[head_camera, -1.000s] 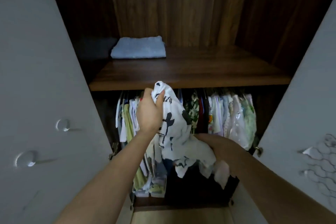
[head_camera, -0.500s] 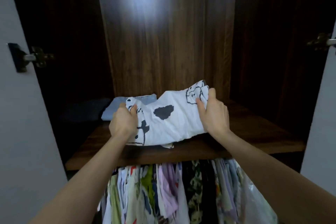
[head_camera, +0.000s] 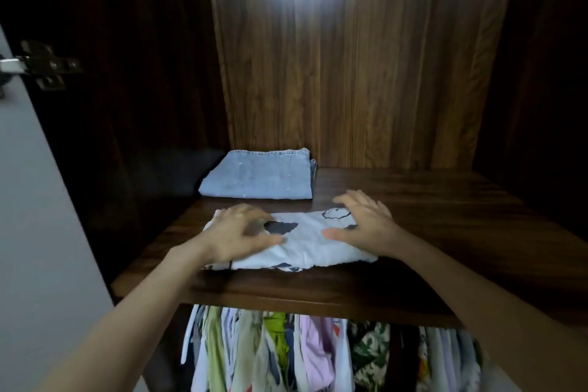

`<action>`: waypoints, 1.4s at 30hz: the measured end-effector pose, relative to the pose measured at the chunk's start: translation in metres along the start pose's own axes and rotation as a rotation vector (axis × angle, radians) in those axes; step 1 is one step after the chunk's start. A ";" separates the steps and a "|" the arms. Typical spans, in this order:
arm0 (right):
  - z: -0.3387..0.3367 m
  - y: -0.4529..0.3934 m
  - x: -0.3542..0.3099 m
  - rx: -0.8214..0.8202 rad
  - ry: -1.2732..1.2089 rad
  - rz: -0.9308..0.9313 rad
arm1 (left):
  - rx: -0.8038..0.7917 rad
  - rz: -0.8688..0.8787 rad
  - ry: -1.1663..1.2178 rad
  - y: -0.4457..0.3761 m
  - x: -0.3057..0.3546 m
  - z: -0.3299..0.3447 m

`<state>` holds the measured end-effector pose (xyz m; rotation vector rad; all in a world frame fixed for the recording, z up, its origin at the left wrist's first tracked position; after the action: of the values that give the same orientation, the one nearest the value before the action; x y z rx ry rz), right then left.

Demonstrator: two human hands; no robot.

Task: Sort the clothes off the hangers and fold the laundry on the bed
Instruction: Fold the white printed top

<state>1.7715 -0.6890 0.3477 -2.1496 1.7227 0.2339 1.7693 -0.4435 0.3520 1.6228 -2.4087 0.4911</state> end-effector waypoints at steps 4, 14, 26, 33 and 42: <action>0.002 0.031 -0.020 -0.213 0.182 -0.274 | -0.248 0.168 -0.222 0.021 0.005 0.018; -0.067 0.010 -0.008 0.181 -0.073 0.142 | 0.124 0.056 -0.348 0.002 -0.016 -0.065; -0.092 -0.037 0.010 0.150 -0.353 0.286 | 0.269 0.036 -0.065 -0.058 0.010 -0.099; -0.060 -0.013 0.004 0.255 -0.180 0.027 | 0.445 0.128 0.011 -0.024 -0.005 -0.077; -0.011 0.026 -0.022 -0.072 0.050 0.118 | -0.053 -0.026 -0.030 0.034 -0.034 -0.043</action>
<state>1.7404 -0.6779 0.3614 -2.1229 1.8992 0.2804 1.7503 -0.3862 0.3749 1.6486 -2.3980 0.3983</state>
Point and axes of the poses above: each hand's wrist, its own y-axis away from the middle knuckle, its own z-axis out of the palm, x = y × z, the point moved 6 cm from there along -y, towards the middle knuckle, and after that the axes turned 1 degree about z, right-handed, at the moved point
